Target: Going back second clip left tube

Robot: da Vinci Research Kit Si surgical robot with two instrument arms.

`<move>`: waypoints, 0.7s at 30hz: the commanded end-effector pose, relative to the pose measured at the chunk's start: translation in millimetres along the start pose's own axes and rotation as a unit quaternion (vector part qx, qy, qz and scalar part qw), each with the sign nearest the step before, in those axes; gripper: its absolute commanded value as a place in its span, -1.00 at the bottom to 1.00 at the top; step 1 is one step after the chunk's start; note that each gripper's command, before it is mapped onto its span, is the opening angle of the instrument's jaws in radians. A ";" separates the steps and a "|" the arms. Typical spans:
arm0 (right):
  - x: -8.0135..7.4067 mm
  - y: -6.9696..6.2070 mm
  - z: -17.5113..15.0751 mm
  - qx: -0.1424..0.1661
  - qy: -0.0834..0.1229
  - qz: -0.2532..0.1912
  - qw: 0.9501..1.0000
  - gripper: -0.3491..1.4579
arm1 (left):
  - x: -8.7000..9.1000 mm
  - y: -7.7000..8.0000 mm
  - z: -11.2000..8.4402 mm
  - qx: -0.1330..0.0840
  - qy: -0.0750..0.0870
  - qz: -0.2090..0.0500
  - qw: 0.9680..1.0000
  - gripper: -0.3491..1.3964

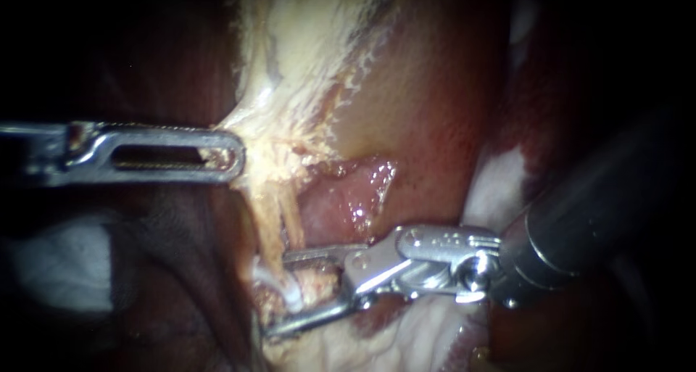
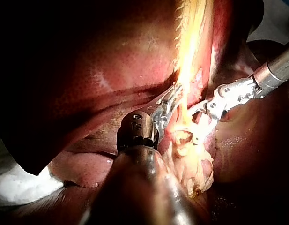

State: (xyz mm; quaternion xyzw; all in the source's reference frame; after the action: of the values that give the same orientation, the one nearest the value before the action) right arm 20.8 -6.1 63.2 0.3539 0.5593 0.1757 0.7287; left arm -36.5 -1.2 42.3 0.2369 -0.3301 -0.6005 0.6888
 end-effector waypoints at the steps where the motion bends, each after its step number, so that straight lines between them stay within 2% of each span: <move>1: 0.1 -0.1 -0.1 0.002 0.000 0.000 1.000 0.05 | 0.0 0.0 0.0 0.000 0.000 0.000 1.000 -1.00; 6: 0.1 -0.1 0.0 0.022 0.008 -0.003 1.000 0.05 | 0.0 0.0 0.0 0.000 0.000 0.000 1.000 -1.00; 8: 0.1 -0.3 0.2 0.036 0.019 -0.005 0.999 0.05 | 0.0 0.0 0.0 0.000 0.000 0.000 1.000 -1.00; 14: 0.5 -2.0 -0.2 0.083 0.032 -0.018 0.996 0.05 | 0.0 0.1 0.0 0.000 0.000 0.000 1.000 -1.00; 19: 1.1 -3.1 0.1 0.106 0.036 -0.028 0.993 0.05 | 0.0 0.1 0.0 0.000 0.000 0.000 1.000 -1.00; 21: 1.2 -3.1 0.3 0.104 0.038 -0.029 0.993 0.05 | 0.0 0.1 0.0 0.000 0.000 0.000 1.000 -1.00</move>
State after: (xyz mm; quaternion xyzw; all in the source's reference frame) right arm 21.0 -7.6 60.1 0.4039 0.6121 0.1084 0.6712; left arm -36.5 -1.2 42.4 0.2364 -0.3299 -0.6006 0.6889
